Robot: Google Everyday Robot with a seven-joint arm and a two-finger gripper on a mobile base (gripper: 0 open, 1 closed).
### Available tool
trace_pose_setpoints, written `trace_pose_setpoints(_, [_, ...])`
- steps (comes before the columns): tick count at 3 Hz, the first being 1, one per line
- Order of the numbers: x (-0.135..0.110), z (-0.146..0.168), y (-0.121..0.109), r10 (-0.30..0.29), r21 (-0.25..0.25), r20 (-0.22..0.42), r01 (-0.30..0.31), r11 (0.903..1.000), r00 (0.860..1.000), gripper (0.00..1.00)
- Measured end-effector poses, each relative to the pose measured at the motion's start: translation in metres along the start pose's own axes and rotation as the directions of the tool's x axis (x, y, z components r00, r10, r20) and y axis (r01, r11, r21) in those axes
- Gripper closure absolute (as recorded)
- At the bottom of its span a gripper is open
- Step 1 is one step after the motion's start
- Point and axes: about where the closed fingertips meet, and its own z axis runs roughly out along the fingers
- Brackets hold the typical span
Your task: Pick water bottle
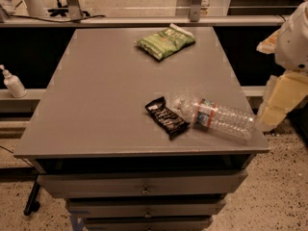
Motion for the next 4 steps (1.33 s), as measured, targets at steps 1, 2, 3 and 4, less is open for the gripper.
trace_pose_setpoints(1, [-0.007,0.03,0.006,0.027,-0.011,0.018,-0.027,0.9996,0.999,0.0])
trace_pose_setpoints(2, [-0.014,0.064,0.011,0.053,-0.032,0.02,-0.052,0.9981,0.998,0.0])
trace_pose_setpoints(3, [-0.018,0.095,0.016,0.068,-0.059,0.013,-0.068,0.996,0.998,0.0])
trace_pose_setpoints(4, [-0.018,0.121,0.015,0.078,-0.068,-0.001,-0.078,0.9946,0.997,0.0])
